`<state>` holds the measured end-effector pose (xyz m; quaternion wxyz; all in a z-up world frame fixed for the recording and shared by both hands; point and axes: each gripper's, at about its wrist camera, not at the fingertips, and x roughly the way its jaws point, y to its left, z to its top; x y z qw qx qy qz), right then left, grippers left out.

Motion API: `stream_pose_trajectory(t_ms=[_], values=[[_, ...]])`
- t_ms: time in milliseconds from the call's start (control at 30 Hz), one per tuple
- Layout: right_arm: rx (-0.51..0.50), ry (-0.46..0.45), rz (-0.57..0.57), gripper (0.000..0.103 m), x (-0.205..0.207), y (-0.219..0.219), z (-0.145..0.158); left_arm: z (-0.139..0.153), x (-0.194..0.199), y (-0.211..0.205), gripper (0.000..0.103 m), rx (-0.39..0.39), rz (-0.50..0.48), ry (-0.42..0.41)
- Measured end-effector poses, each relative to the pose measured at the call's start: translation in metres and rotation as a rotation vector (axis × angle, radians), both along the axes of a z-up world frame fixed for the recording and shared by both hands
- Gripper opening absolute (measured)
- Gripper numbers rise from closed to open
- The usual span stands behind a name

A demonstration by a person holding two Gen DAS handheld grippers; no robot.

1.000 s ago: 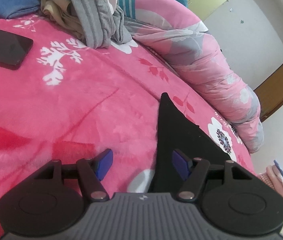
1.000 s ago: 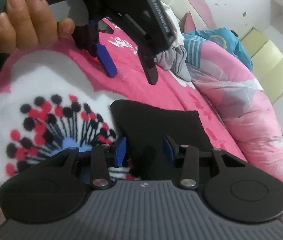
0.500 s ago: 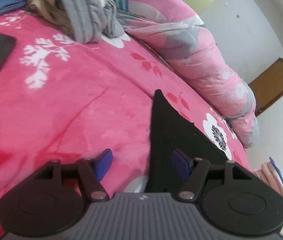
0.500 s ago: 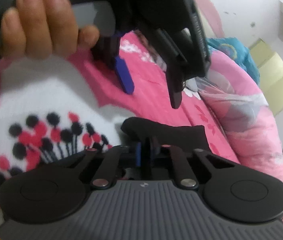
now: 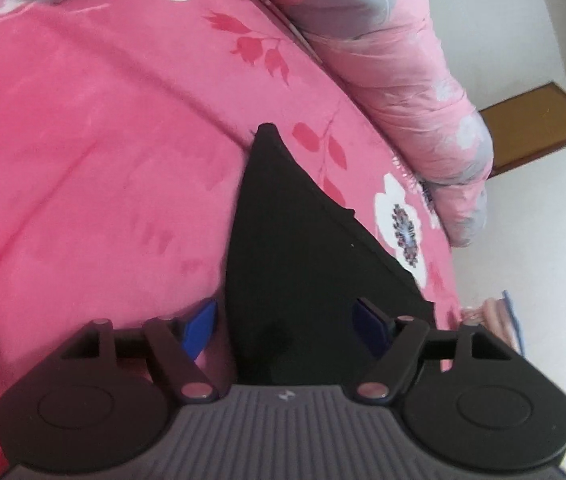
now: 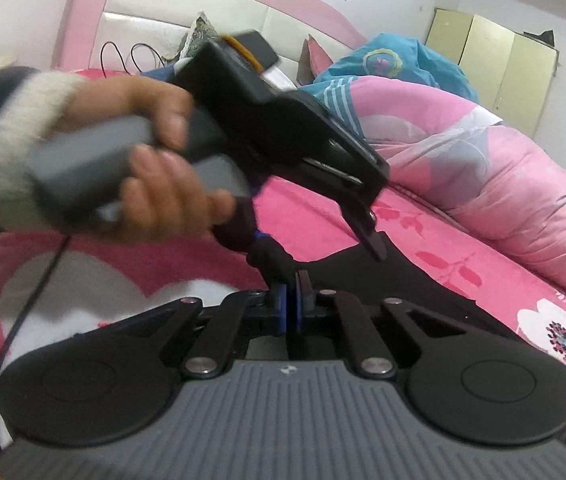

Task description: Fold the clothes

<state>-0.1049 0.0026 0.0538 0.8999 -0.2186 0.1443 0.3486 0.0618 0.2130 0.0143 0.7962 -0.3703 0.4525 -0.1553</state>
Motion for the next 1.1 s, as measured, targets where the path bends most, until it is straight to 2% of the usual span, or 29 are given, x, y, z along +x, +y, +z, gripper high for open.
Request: stream_pose_trajectory(t_ms=[67, 133, 233, 567, 600, 633, 667, 700, 733, 900, 1100], values=[[0.012, 0.004, 0.002, 0.003, 0.002, -0.001, -0.001, 0.001, 0.014, -0.003, 0.073, 0.021, -0.011, 0.001], [0.021, 0.008, 0.006, 0.003, 0.003, -0.002, -0.001, 0.001, 0.029, -0.006, 0.064, 0.048, -0.015, 0.005], [0.039, 0.008, 0.005, 0.003, 0.006, -0.005, -0.003, -0.002, 0.052, -0.011, 0.057, 0.068, -0.019, 0.016], [0.129, 0.046, -0.016, 0.003, 0.019, -0.022, -0.003, -0.004, 0.098, -0.027, 0.056, 0.12, -0.034, -0.032], [0.138, 0.048, -0.02, 0.003, 0.02, -0.024, -0.003, -0.004, 0.1, -0.029, 0.052, 0.131, -0.028, -0.038], [0.148, 0.05, -0.024, 0.003, 0.02, -0.027, -0.002, -0.004, 0.101, -0.031, 0.04, 0.148, -0.02, -0.042], [0.158, 0.052, -0.029, 0.003, 0.021, -0.029, -0.002, -0.004, 0.102, -0.033, 0.032, 0.171, -0.013, -0.041], [0.168, 0.054, -0.033, 0.003, 0.021, -0.031, -0.002, -0.004, 0.103, -0.035, 0.018, 0.195, -0.007, -0.036], [0.178, 0.056, -0.037, 0.003, 0.022, -0.034, -0.001, -0.004, 0.105, -0.037, 0.013, 0.219, -0.001, -0.032], [0.228, 0.067, -0.059, 0.003, 0.025, -0.046, 0.0, 0.005, 0.105, -0.048, 0.009, 0.275, 0.02, -0.028], [0.288, 0.059, -0.1, 0.003, 0.024, -0.066, 0.007, 0.029, 0.103, -0.071, 0.008, 0.318, 0.019, -0.054]])
